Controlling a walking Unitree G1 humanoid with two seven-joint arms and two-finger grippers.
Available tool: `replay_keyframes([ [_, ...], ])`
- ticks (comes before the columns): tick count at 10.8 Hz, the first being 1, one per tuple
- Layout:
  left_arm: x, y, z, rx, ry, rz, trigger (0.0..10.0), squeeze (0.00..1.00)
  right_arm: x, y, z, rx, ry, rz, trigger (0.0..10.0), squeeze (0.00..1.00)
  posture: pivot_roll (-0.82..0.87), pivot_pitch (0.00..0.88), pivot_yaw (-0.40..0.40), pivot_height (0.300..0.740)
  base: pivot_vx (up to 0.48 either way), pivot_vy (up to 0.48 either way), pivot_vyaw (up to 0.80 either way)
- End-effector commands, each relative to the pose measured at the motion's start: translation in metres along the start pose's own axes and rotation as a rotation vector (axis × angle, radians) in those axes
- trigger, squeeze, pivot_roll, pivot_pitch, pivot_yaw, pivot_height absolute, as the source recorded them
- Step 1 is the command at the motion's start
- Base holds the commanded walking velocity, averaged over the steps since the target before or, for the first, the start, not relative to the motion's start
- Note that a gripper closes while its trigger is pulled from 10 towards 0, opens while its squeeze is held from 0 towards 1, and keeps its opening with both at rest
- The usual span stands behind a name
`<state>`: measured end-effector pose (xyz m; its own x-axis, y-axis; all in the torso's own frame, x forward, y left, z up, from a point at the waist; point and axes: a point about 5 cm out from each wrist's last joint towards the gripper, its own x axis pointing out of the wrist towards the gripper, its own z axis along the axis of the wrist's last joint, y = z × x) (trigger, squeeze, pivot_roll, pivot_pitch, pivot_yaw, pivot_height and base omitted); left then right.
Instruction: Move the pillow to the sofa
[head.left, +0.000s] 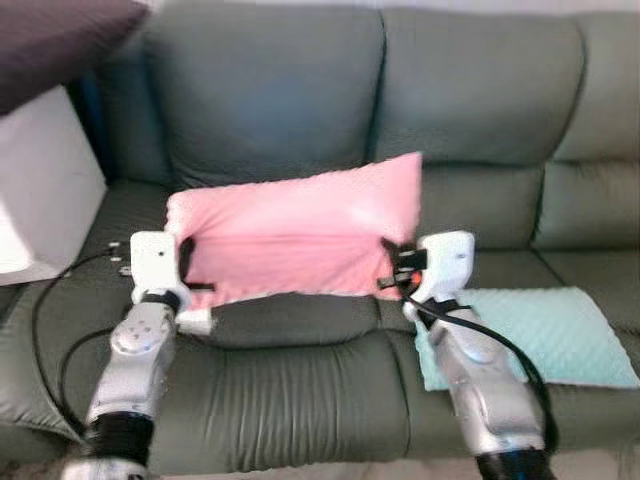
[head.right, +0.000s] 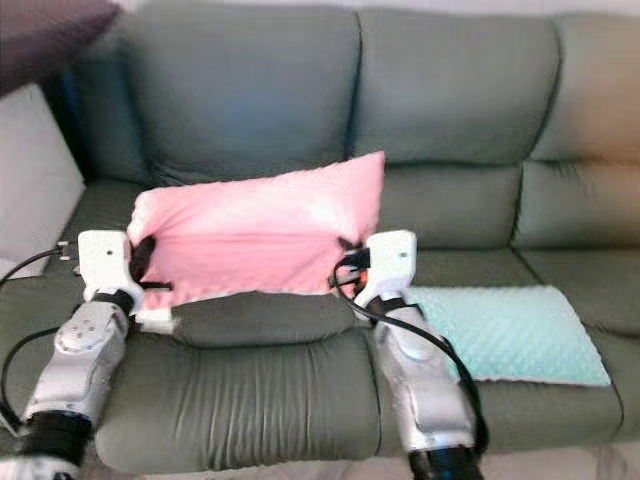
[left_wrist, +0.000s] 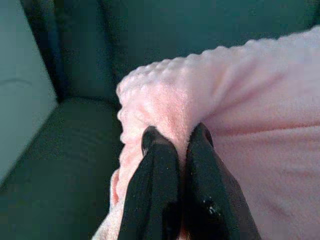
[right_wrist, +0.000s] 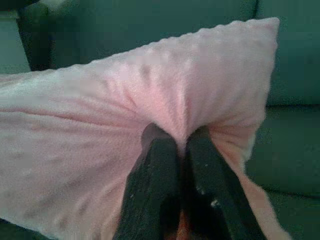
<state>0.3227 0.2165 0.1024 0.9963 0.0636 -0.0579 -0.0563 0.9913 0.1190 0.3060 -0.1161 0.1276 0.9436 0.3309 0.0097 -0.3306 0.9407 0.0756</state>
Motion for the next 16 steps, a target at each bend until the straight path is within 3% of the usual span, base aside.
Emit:
replay_keyframes([
  [1, -0.001, 0.019, -0.008, 0.050, 0.032, 0.083, 10.0, 0.00, -0.001, -0.022, 0.000, 0.007, -0.005, -0.079, 10.0, 0.00, -0.08, 0.085, -0.032, 0.740, 0.000, 0.000, 0.00],
  [3, 0.003, 0.021, -0.034, 0.102, 0.135, 0.069, 10.0, 0.00, 0.013, -0.035, -0.020, -0.011, 0.076, -0.120, 10.0, 0.00, -0.08, 0.100, -0.027, 0.740, 0.000, 0.000, 0.00],
  [5, 0.007, 0.015, -0.040, 0.136, 0.159, 0.017, 10.0, 0.00, 0.017, -0.038, -0.033, -0.025, 0.120, -0.138, 10.0, 0.00, -0.08, 0.132, -0.019, 0.740, 0.000, 0.000, 0.00],
  [7, 0.009, 0.008, -0.043, 0.146, 0.178, -0.021, 10.0, 0.00, 0.015, -0.039, -0.043, -0.016, 0.145, -0.163, 10.0, 0.00, -0.09, 0.167, -0.012, 0.740, 0.000, 0.000, 0.00],
  [10, 0.013, -0.010, -0.043, 0.202, 0.177, -0.149, 10.0, 0.00, 0.002, -0.024, -0.069, 0.025, 0.201, -0.157, 10.0, 0.00, -0.11, 0.224, 0.001, 0.740, 0.000, 0.000, 0.00],
  [12, 0.016, -0.018, -0.042, 0.209, 0.188, -0.180, 10.0, 0.00, -0.003, -0.024, -0.081, 0.037, 0.236, -0.188, 10.0, 0.00, -0.12, 0.248, 0.006, 0.740, 0.000, 0.000, 0.00],
  [16, 0.024, -0.043, -0.033, 0.226, 0.179, -0.212, 10.0, 0.00, -0.004, -0.030, -0.087, -0.027, 0.261, -0.241, 10.0, 0.00, -0.14, 0.275, 0.005, 0.740, 0.000, 0.000, 0.00],
])
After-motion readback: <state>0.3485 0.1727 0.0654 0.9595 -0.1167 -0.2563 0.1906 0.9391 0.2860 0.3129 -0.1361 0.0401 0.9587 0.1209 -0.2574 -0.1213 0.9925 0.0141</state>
